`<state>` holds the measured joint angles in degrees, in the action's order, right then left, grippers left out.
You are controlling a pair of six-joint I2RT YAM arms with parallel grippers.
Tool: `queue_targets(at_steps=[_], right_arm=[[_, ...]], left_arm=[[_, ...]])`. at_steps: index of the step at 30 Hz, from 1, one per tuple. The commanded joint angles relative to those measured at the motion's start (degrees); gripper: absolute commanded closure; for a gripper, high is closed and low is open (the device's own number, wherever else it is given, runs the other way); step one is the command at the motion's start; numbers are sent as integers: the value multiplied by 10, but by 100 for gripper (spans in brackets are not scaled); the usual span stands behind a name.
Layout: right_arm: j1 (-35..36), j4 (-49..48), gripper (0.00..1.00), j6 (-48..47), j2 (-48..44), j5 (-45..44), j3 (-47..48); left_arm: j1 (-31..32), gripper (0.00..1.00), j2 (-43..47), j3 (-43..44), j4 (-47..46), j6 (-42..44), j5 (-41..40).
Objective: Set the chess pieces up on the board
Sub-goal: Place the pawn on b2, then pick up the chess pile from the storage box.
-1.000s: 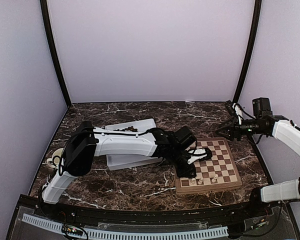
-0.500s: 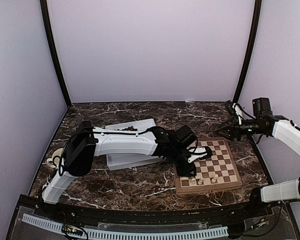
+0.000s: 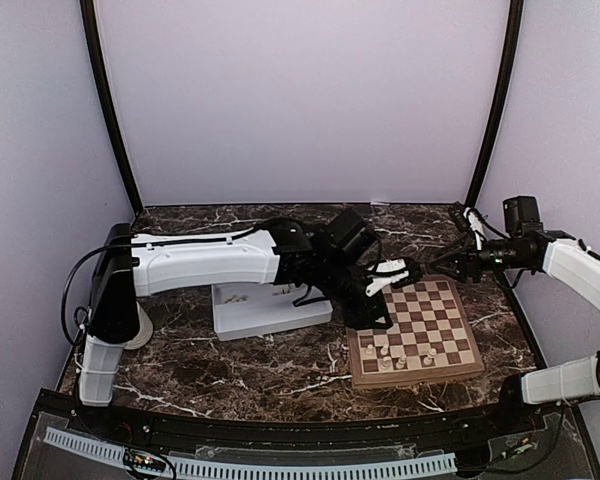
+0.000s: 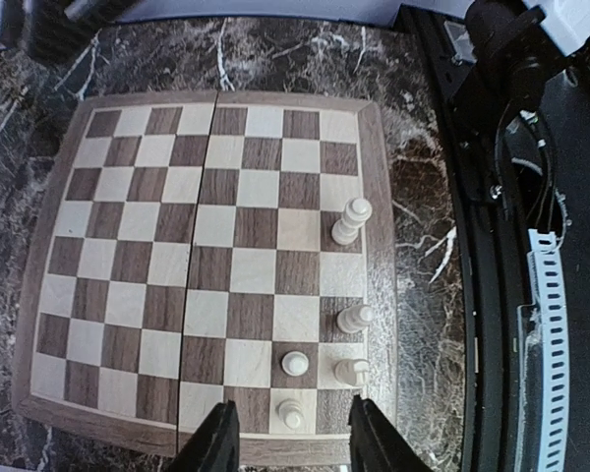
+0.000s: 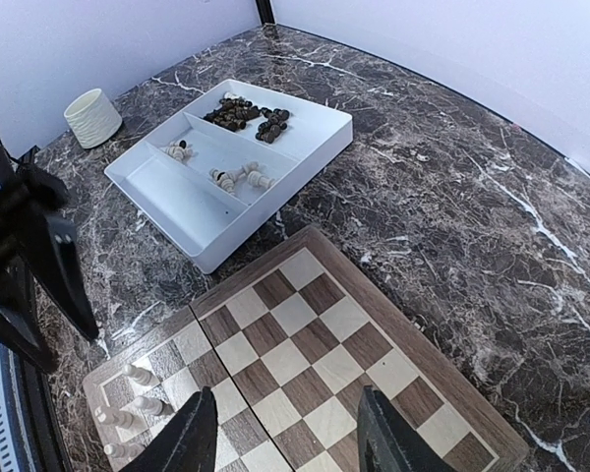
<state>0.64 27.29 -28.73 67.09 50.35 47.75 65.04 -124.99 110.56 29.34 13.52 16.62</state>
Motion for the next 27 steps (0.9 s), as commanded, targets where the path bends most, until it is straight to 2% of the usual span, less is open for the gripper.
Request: queue_targets(at_steps=[1, 6, 9, 13, 15, 20, 27], right_arm=[[-1, 3, 51, -9, 6, 10, 11], [-1, 5, 51, -20, 8, -2, 5], [-1, 4, 51, -25, 7, -8, 2], [4, 3, 52, -31, 13, -23, 0], [12, 3, 51, -34, 18, -32, 1], [34, 5, 52, -45, 36, -51, 6], [53, 9, 52, -48, 54, -60, 10]], left_arm=[[-13, 59, 73, -39, -9, -7, 23], [-50, 63, 110, -86, -34, -76, -39], [-99, 65, 140, -148, -51, -150, -80], [-157, 66, 184, -220, -29, -218, -202], [-182, 66, 198, -249, -13, -239, -227], [-228, 67, 206, -294, -20, -242, -217], [-261, 63, 129, -226, -15, -268, -144]])
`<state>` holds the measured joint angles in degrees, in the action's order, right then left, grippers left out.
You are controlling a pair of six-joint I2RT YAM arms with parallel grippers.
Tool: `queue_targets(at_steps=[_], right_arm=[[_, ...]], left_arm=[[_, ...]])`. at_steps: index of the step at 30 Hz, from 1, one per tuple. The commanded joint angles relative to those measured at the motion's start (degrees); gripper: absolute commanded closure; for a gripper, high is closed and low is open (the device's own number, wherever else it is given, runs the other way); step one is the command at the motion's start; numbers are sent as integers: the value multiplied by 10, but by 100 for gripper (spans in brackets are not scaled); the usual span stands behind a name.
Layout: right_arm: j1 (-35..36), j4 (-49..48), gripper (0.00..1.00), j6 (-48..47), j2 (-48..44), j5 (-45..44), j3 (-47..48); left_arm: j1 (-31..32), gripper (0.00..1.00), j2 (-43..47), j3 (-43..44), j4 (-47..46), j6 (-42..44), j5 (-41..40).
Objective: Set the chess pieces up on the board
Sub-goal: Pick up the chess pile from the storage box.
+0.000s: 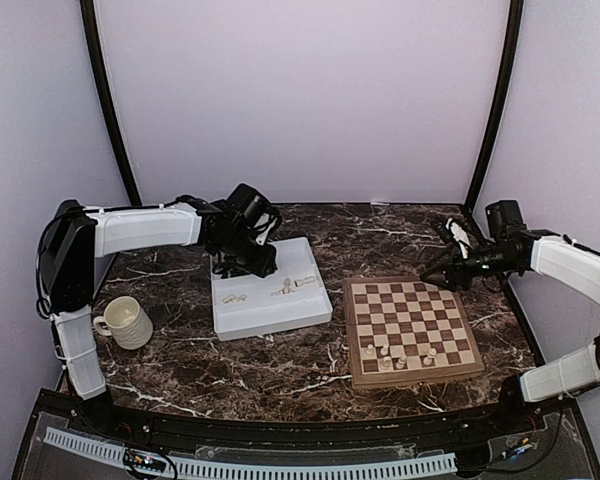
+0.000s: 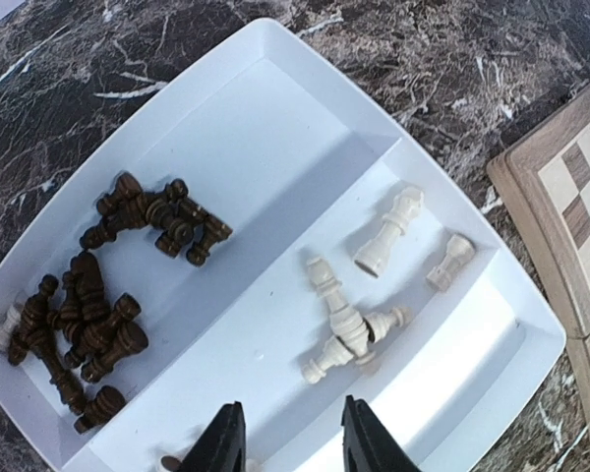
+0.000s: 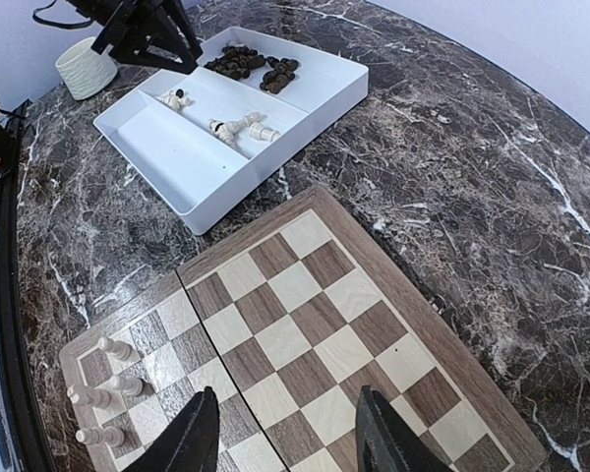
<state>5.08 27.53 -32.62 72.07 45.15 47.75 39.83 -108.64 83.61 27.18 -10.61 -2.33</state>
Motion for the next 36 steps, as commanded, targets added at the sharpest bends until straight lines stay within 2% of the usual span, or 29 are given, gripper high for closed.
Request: queue_targets(at_steps=[1, 7, 16, 27, 32, 36], right_arm=[[9, 7, 52, -10, 6, -9, 11], [11, 8, 52, -12, 8, -13, 11], [13, 9, 52, -16, 14, -15, 13], [17, 10, 52, -17, 13, -17, 14], [17, 11, 52, -16, 12, -16, 13], [18, 11, 52, -16, 11, -15, 14]], left_arm=[[-10, 63, -44, 59, 7, -36, 50], [-9, 62, -104, 101, 8, -74, 66], [-9, 62, -136, 100, 13, -87, 111], [11, 62, -186, 142, 66, -97, 77], [13, 68, -198, 152, 117, -111, 22], [14, 80, -198, 150, 146, -112, 9]])
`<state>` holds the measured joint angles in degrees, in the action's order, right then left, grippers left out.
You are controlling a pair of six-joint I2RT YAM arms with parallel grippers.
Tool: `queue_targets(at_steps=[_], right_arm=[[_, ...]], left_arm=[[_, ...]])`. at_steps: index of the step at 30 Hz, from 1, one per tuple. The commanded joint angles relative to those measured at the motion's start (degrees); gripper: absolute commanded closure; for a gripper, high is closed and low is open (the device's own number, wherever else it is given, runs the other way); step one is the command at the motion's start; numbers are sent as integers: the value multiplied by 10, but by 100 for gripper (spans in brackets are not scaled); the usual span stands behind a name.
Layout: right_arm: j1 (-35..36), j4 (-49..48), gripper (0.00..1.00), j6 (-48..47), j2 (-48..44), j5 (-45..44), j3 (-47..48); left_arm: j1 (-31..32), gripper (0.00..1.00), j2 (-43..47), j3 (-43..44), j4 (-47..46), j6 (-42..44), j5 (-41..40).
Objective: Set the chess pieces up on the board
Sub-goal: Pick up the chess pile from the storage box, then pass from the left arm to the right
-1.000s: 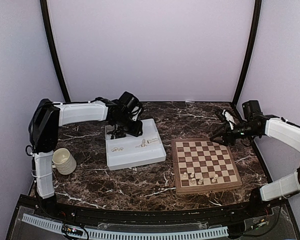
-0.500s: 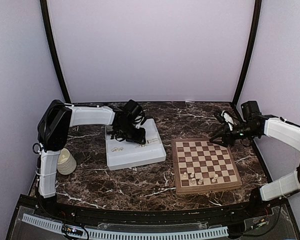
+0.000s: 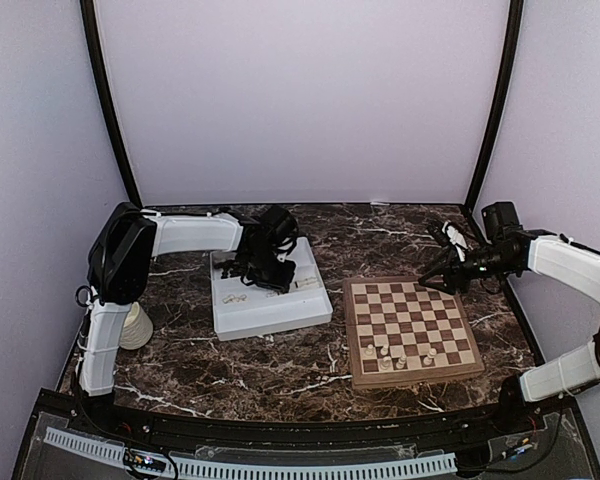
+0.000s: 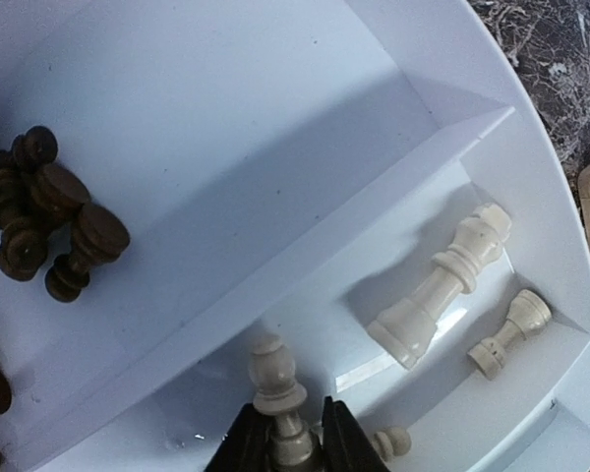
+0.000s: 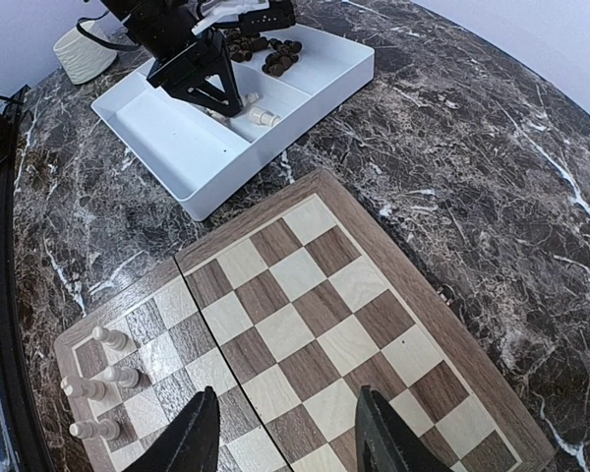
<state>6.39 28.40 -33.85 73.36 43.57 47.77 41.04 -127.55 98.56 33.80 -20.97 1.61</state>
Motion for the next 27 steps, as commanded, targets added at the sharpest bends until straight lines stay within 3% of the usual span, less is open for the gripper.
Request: queue_targets(at_steps=[1, 8, 18, 27], right_arm=[[5, 2, 52, -3, -2, 2, 14], [5, 1, 52, 2, -5, 4, 14], [15, -13, 52, 41, -7, 35, 49], [116, -11, 53, 121, 69, 37, 168]], left_arm=[[2, 81, -9, -1, 83, -8, -28], [1, 90, 40, -30, 65, 13, -17], [0, 96, 193, -138, -95, 154, 33], [4, 94, 288, -189, -184, 221, 155]])
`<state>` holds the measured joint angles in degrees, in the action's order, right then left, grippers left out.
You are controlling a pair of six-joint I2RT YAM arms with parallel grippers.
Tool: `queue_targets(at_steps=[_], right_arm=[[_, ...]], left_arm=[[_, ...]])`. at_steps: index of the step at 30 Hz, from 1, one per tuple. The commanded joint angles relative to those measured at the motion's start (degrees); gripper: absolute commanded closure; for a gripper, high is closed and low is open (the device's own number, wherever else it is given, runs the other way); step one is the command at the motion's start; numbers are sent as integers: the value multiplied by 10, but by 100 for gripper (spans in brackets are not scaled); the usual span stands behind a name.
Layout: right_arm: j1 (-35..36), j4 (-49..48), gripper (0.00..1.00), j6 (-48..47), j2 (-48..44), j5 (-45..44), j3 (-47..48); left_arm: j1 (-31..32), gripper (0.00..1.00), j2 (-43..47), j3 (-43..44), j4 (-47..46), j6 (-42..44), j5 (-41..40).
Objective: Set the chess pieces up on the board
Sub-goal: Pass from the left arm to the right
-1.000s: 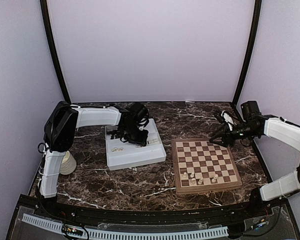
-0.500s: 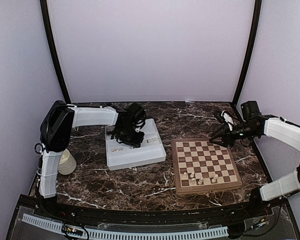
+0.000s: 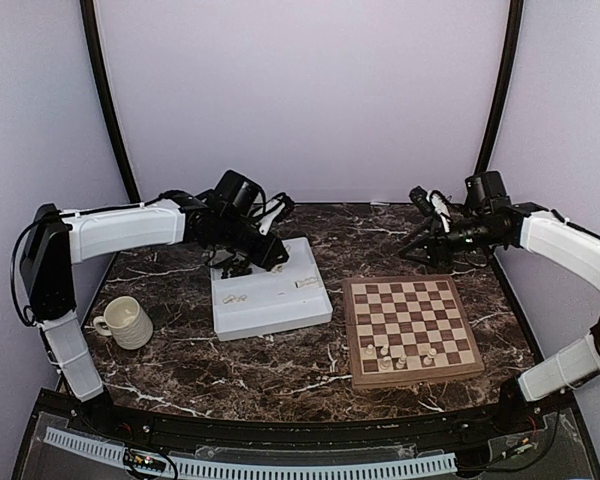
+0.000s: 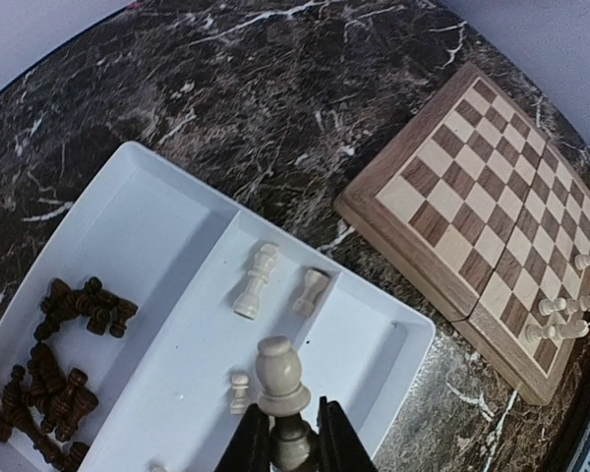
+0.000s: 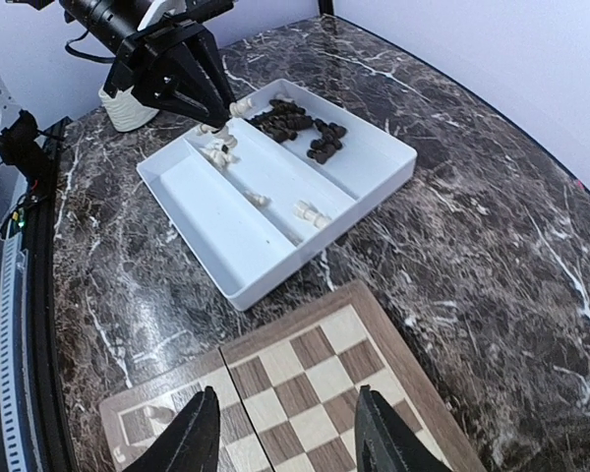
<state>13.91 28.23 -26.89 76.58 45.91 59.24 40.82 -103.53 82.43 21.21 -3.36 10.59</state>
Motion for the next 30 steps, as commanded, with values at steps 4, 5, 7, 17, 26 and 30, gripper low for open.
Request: queue_targets(at_steps=[4, 5, 7, 17, 26, 30], right_arm=[[91, -28, 53, 100, 85, 17, 108], [101, -32, 53, 115, 102, 26, 122], [119, -29, 52, 141, 138, 59, 156], [167, -17, 46, 268, 306, 160, 312], [192, -21, 44, 315, 369, 195, 361], [204, -18, 45, 319, 385, 201, 373]], left_arm=[[15, 93, 80, -74, -111, 42, 94], [20, 93, 87, -78, -118, 45, 96], [27, 93, 95, -88, -123, 52, 92], [51, 93, 123, -120, -155, 86, 60], [52, 93, 118, -121, -157, 98, 37], [52, 93, 116, -118, -156, 100, 35]])
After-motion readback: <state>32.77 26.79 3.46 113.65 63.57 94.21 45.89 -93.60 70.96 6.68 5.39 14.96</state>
